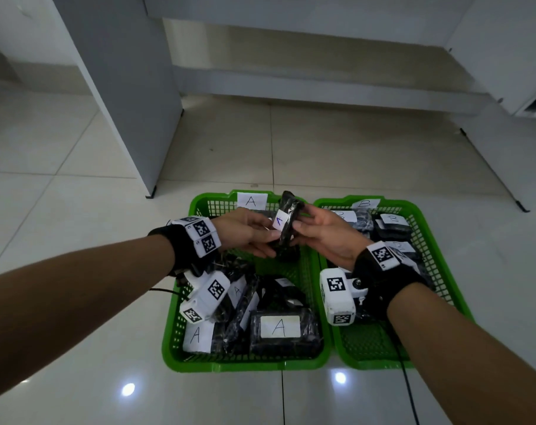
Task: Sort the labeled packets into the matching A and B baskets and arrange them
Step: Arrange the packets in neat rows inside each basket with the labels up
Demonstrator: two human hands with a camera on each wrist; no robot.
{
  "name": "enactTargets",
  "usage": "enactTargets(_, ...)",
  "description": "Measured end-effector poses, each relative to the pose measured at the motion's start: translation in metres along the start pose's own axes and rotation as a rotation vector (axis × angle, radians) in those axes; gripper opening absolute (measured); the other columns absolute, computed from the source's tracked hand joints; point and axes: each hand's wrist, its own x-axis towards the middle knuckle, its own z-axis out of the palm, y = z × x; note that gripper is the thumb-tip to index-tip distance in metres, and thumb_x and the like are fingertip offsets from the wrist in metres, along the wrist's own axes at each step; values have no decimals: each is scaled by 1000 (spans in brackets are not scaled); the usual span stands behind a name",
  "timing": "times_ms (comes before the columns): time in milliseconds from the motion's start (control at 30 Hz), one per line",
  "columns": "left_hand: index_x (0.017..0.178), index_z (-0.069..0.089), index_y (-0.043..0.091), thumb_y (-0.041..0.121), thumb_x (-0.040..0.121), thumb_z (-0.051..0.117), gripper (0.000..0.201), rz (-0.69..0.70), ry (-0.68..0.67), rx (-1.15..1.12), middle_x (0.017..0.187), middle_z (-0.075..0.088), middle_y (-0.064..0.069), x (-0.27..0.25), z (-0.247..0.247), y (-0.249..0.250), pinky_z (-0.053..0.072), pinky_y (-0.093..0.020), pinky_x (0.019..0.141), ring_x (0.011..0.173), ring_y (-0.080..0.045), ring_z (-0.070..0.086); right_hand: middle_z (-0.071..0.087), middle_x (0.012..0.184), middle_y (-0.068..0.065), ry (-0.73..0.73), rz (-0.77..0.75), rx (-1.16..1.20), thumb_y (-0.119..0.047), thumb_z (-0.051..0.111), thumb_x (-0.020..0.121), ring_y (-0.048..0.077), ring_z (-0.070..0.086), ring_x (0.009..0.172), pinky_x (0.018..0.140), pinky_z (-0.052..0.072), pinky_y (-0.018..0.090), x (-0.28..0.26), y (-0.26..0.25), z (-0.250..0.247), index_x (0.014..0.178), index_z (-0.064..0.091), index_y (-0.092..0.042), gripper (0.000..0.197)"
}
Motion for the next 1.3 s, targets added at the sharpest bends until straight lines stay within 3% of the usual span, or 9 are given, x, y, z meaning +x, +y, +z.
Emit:
enactTargets(267, 82, 72, 12, 52, 76, 78, 41, 60, 372, 340, 74, 76, -6, 18, 2, -5, 61, -41, 79, 67, -20, 75, 66, 111, 20, 364, -107, -135, 13, 54, 89, 33, 73, 92, 72, 64, 39, 0, -11, 1, 128, 58, -7, 44)
enactTargets(367, 80, 70, 11, 49, 79, 78, 38, 115, 424, 427, 70, 75, -2, 20, 7, -4, 61, -34, 71, 62, -13, 74, 70, 111, 13, 391, -148, -338, -10, 73, 89, 26, 74, 90, 70, 64, 39, 6, -9, 6, 121, 69, -12, 32)
enactTargets(467, 85, 69, 10, 45, 76, 81, 38, 204, 396, 590, 74, 74, 0, 23, 9, -3, 58, -32, 68, 67, -11, 72, 75, 102, -3, 483, -178, -599, -43, 91, 64, 14, 74, 88, 75, 63, 37, 13, -4, 12, 110, 77, -20, 54)
enactTargets(667, 106, 72, 10, 1, 80, 76, 28, 229, 198, 434, 94, 75, 1, 29, 3, -7, 59, -30, 85, 90, -12, 72, 78, 97, -2, 662, -237, -885, -23, 88, 67, 10, 71, 83, 81, 61, 31, 17, -2, 10, 102, 81, -18, 36)
enactTargets(767, 113, 71, 8, -11, 84, 62, 36, 229, 126, 459, 101, 76, -4, 31, -4, -10, 59, -27, 79, 95, -13, 72, 77, 98, -2, 638, -225, -936, -25, 87, 67, 11, 70, 86, 82, 58, 27, 16, 0, 15, 105, 80, -16, 40)
enactTargets(900, 116, 71, 21, -3, 87, 59, 40, 278, 103, 673, 103, 74, 6, 35, -9, -13, 51, -13, 76, 93, -3, 68, 77, 99, 3, 653, -212, -1016, -22, 87, 69, 18, 70, 88, 77, 52, 22, 15, 1, 16, 104, 80, -13, 37)
enactTargets(1000, 116, 72, 20, 6, 84, 63, 36, 375, 310, 946, 115, 70, 2, 41, -15, -17, 51, -26, 88, 102, -16, 64, 69, 86, 7, 542, -122, -1278, -15, 82, 78, 22, 66, 82, 77, 59, 30, 19, 4, 22, 95, 78, -9, 18)
enactTargets(1100, 114, 73, 13, 4, 82, 63, 35, 359, 275, 1109, 125, 63, -5, 49, -19, -23, 49, -35, 95, 113, -24, 59, 64, 101, 16, 324, -57, -1509, -1, 67, 88, 31, 64, 98, 83, 57, 35, 23, 9, 34, 100, 70, 1, 12)
enactTargets(1300, 113, 74, 15, 5, 80, 66, 35, 338, 278, 1127, 126, 62, -2, 53, -23, -19, 48, -31, 97, 114, -22, 59, 56, 105, 6, 245, -123, -1882, -41, 77, 75, 27, 40, 112, 100, 34, 41, 28, 16, 28, 86, 70, -12, 32)
